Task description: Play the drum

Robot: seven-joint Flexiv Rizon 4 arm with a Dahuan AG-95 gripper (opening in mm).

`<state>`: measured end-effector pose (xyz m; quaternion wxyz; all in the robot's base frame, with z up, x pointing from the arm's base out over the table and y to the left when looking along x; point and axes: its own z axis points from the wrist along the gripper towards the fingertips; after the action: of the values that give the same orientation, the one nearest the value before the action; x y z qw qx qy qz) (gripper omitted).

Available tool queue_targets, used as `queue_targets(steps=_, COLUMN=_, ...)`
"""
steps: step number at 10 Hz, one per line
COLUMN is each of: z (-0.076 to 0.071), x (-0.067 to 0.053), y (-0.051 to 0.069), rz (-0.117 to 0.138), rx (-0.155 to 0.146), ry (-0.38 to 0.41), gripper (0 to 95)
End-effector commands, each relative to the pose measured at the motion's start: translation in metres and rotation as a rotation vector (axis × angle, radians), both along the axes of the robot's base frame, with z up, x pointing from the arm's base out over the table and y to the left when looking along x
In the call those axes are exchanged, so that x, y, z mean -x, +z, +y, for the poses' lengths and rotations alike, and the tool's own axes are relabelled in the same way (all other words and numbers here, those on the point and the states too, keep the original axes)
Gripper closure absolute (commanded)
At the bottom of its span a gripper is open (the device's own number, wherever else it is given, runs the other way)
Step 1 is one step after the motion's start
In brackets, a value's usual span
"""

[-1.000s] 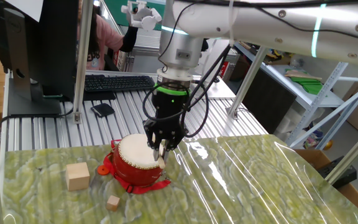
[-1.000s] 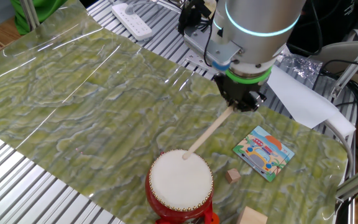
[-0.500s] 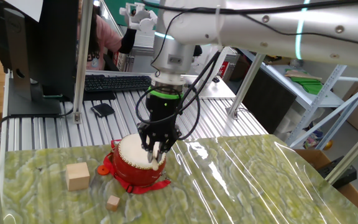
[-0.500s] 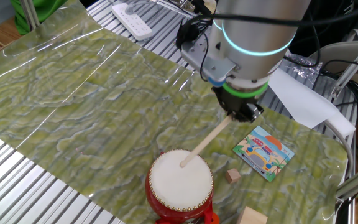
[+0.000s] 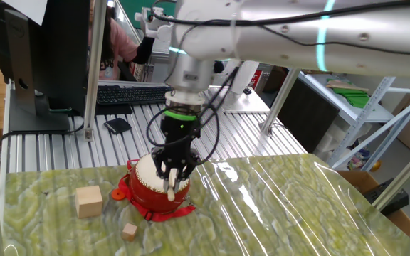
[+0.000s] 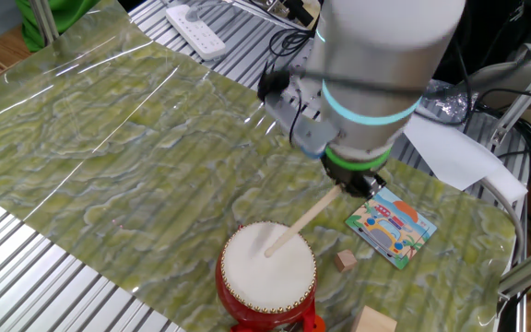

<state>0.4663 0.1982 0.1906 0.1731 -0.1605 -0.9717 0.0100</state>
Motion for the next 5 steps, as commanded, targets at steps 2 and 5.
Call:
queue_targets(steps=2, z=0.003, x=-0.002, y=-0.017, rz=-0.005, rx=-0.001, ry=-0.001, gripper=95.0)
queue_targets(steps=5, z=0.000, x=-0.001, y=-0.004, rz=-0.003, rx=0.005, ry=-0.007, gripper=95.0)
